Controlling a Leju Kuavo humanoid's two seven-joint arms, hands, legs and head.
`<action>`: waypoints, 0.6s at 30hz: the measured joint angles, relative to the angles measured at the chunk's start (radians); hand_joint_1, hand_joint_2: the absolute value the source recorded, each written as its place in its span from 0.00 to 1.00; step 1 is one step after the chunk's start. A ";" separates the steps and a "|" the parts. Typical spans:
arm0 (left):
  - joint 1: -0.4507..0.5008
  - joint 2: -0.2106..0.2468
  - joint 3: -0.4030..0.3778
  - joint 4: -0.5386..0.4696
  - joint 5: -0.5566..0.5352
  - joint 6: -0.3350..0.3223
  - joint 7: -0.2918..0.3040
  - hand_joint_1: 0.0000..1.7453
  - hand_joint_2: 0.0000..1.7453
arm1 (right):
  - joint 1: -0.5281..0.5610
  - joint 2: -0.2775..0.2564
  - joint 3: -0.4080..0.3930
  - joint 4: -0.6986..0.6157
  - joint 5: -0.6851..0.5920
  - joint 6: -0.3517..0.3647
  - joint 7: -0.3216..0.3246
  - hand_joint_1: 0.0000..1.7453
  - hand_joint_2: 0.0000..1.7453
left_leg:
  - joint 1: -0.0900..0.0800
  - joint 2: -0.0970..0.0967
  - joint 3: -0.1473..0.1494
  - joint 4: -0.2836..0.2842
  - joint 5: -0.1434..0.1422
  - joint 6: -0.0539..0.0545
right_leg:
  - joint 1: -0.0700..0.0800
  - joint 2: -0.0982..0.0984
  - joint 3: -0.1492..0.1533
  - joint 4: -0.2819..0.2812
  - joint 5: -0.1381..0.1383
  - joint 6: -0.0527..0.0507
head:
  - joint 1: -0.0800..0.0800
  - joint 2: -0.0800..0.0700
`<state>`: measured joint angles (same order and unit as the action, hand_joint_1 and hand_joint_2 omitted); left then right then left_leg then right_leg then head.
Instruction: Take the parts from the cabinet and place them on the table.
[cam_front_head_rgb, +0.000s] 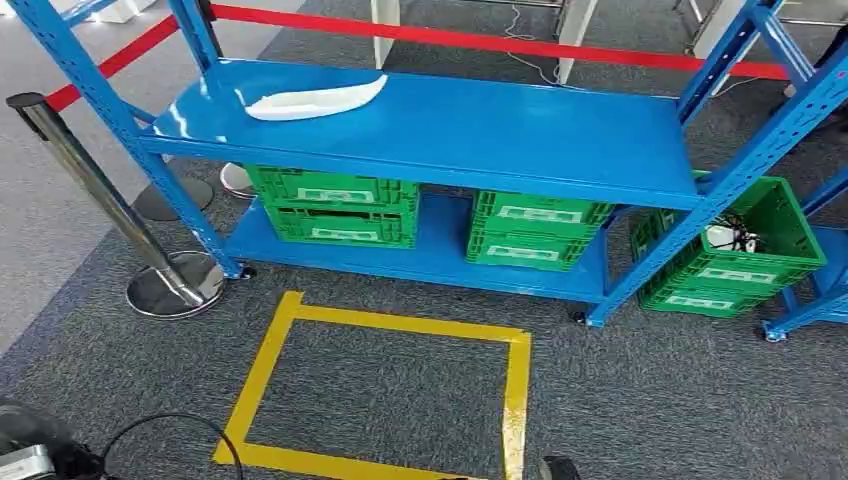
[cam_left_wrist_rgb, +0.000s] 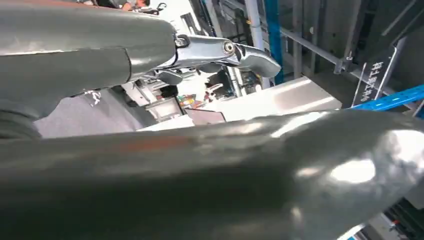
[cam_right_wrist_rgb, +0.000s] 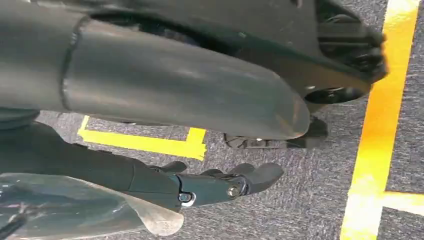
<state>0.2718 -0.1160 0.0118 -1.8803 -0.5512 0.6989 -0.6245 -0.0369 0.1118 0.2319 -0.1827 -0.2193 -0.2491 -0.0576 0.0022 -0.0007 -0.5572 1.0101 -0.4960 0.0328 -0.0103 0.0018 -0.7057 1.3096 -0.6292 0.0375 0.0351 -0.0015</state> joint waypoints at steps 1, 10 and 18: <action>0.000 0.000 0.000 0.000 0.000 0.000 -0.001 0.00 0.00 | 0.000 0.000 0.000 0.000 0.000 0.000 0.000 0.00 0.00 | -0.001 -0.002 0.004 0.000 -0.002 -0.001 | 0.000 0.000 0.019 -0.052 0.041 -0.002 | 0.001 0.000; 0.000 0.000 -0.002 -0.003 0.000 0.000 -0.007 0.00 0.00 | -0.001 0.001 0.000 0.000 0.002 0.000 0.000 0.00 0.00 | -0.005 -0.002 0.005 0.039 -0.045 -0.040 | -0.002 -0.002 0.154 -0.306 0.124 -0.037 | -0.007 0.000; 0.004 0.000 -0.001 -0.003 -0.006 0.000 -0.008 0.00 0.00 | 0.000 0.001 0.000 0.000 0.002 0.001 0.003 0.00 0.00 | 0.020 -0.001 -0.052 0.088 0.028 -0.063 | -0.006 0.001 0.199 -0.305 0.090 -0.037 | -0.010 0.000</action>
<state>0.2760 -0.1156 0.0107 -1.8837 -0.5577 0.6992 -0.6321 -0.0373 0.1125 0.2316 -0.1823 -0.2171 -0.2480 -0.0549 0.0220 -0.0017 -0.6093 1.0984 -0.4677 -0.0306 -0.0164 0.0026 -0.5064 1.0045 -0.5388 0.0001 0.0248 -0.0015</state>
